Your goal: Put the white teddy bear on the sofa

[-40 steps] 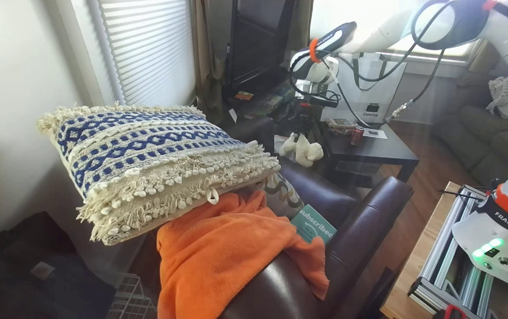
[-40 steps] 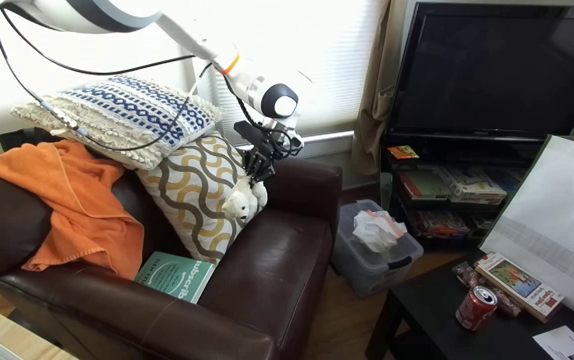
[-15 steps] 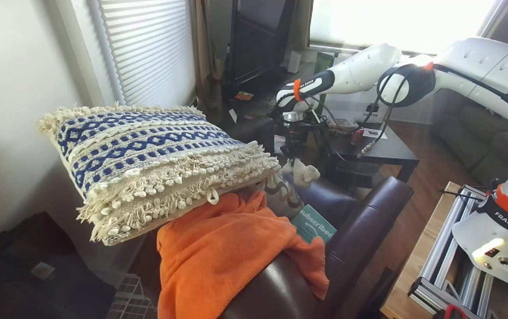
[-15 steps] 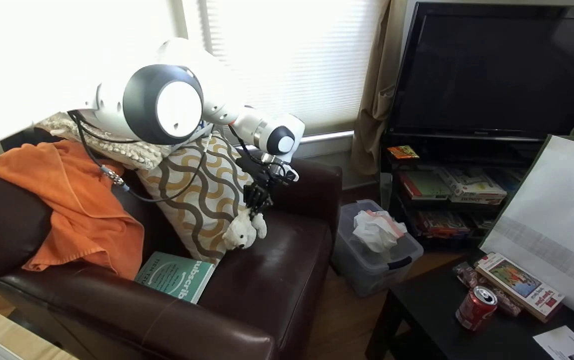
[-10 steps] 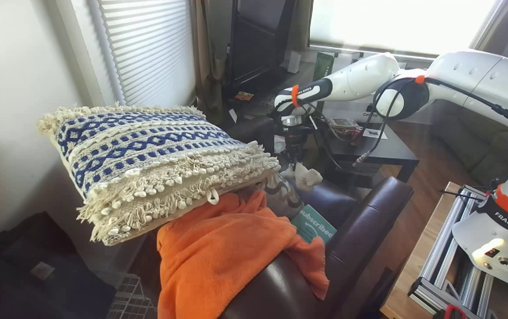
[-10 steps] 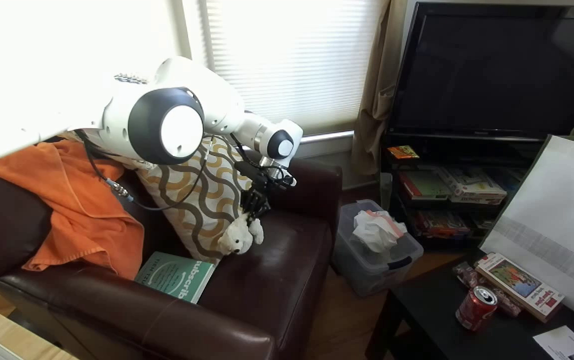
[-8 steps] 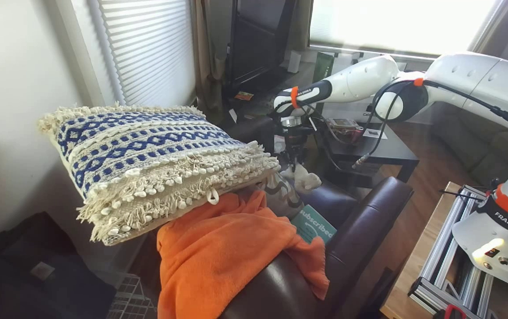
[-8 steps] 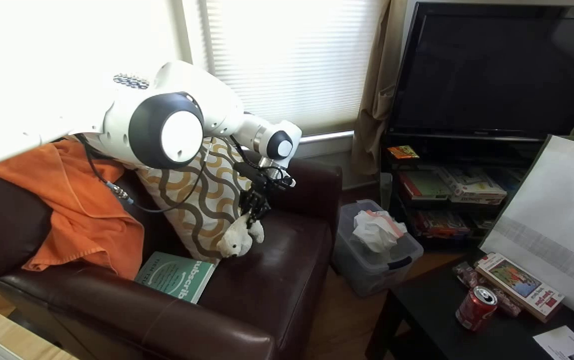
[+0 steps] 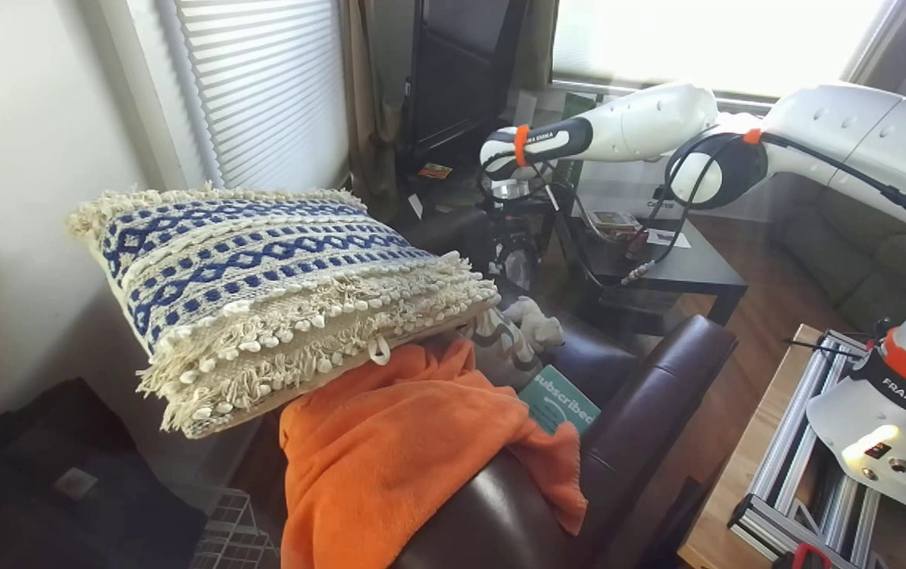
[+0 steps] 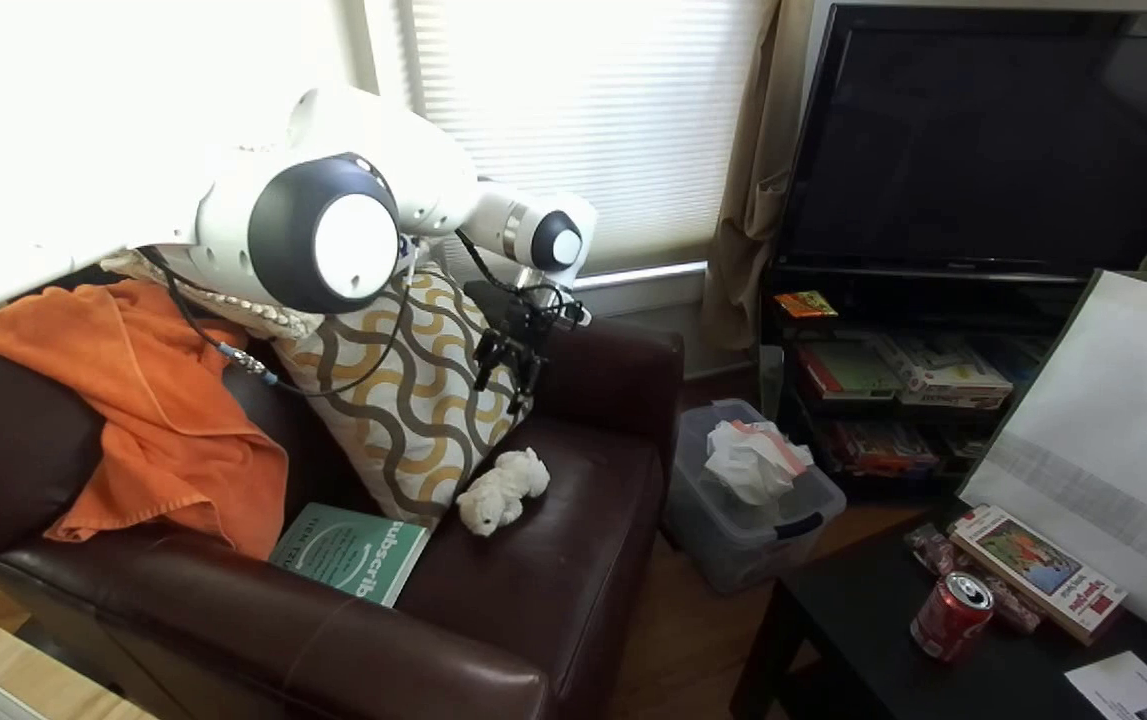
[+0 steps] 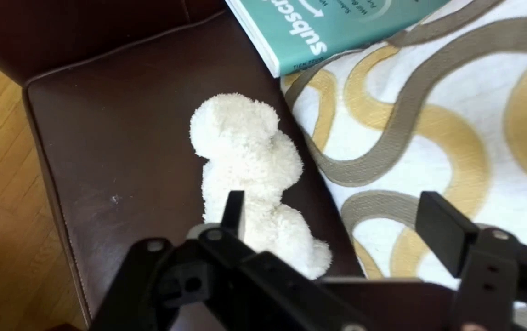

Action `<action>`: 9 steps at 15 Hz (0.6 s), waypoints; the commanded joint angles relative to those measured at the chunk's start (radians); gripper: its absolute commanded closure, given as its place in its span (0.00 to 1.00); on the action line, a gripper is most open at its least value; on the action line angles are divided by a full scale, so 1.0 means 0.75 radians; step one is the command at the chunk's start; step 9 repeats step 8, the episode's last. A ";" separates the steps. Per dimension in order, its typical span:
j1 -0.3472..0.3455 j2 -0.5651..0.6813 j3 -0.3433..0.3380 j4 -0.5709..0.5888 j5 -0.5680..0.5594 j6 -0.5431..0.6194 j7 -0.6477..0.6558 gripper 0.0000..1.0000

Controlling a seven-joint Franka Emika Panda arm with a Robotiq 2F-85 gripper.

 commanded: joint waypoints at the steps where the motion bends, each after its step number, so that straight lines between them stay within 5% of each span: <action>1: 0.081 -0.186 -0.034 -0.089 -0.032 -0.031 0.088 0.00; 7: 0.275 -0.443 -0.149 -0.249 -0.139 0.304 0.206 0.00; 8: 0.209 -0.333 -0.101 -0.087 -0.086 0.208 0.149 0.00; 9: 0.209 -0.333 -0.101 -0.087 -0.086 0.208 0.149 0.00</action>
